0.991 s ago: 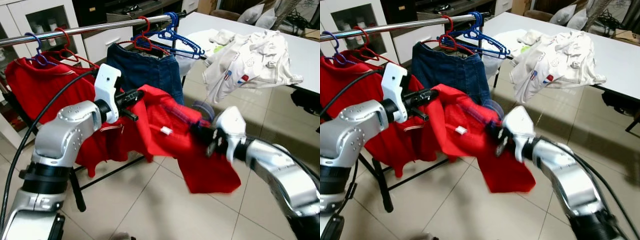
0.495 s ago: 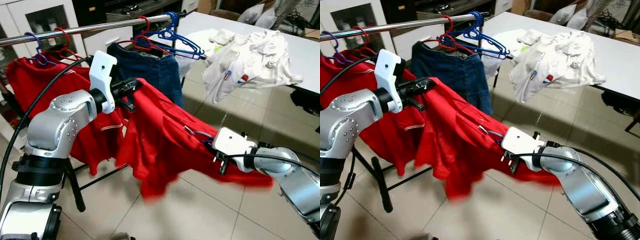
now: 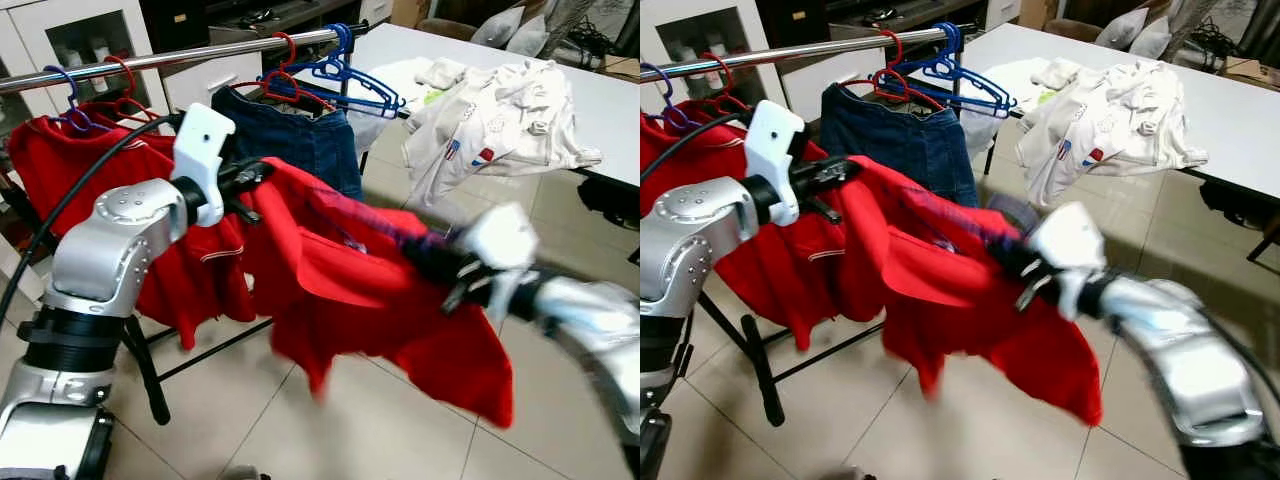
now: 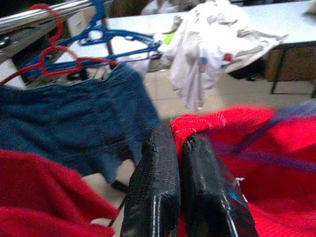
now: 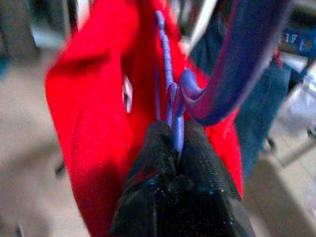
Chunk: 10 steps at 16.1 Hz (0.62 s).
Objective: Hang hanger
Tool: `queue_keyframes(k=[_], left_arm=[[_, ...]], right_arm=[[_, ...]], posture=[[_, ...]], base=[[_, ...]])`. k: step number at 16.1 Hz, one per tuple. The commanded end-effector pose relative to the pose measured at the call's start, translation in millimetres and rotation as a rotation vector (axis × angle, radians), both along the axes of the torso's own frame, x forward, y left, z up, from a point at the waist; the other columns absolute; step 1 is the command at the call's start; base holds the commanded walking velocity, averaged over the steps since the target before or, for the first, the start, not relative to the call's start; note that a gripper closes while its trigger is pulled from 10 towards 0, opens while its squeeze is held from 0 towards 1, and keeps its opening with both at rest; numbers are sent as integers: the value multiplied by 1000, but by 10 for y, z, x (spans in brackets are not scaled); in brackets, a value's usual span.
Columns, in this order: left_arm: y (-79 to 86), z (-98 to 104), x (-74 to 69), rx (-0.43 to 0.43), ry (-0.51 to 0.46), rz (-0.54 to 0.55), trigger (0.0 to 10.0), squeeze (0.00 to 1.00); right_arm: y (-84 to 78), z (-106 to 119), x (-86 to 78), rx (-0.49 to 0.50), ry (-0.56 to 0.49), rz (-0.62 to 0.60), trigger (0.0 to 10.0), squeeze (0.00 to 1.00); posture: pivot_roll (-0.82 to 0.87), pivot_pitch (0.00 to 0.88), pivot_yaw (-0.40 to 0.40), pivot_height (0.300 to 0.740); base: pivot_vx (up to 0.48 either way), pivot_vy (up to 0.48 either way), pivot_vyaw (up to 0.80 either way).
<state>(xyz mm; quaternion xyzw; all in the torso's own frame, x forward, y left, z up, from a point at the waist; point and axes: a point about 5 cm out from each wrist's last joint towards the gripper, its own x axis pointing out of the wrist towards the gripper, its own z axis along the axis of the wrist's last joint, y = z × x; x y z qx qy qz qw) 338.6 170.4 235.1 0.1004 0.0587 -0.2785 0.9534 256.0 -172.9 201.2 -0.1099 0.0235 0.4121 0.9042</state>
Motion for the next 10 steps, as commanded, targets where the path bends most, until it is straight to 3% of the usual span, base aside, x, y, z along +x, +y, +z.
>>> queue_keyframes(k=[1,3,5,8,10], left_arm=[[82,77,31,13,-34,36,0,0],[116,85,51,14,-39,50,0,0],[91,155,49,-20,-51,33,0,0],[137,241,46,-49,-55,24,0,0],[145,297,51,-65,-57,8,0,0]], right_arm=[[-81,103,-73,99,-1,41,10000,0],[-139,68,-105,117,25,68,10000,0],[-158,-71,-56,-16,65,30,10000,0],[-149,-224,-63,-134,96,42,10000,0],[-100,-267,-81,-142,111,81,10000,0]], posture=[[8,16,-33,740],[11,14,-32,740],[17,14,-33,740],[27,19,-35,740],[28,21,-35,740]], base=[[0,0,0],[0,0,0],[0,0,0],[0,0,0],[0,0,0]])
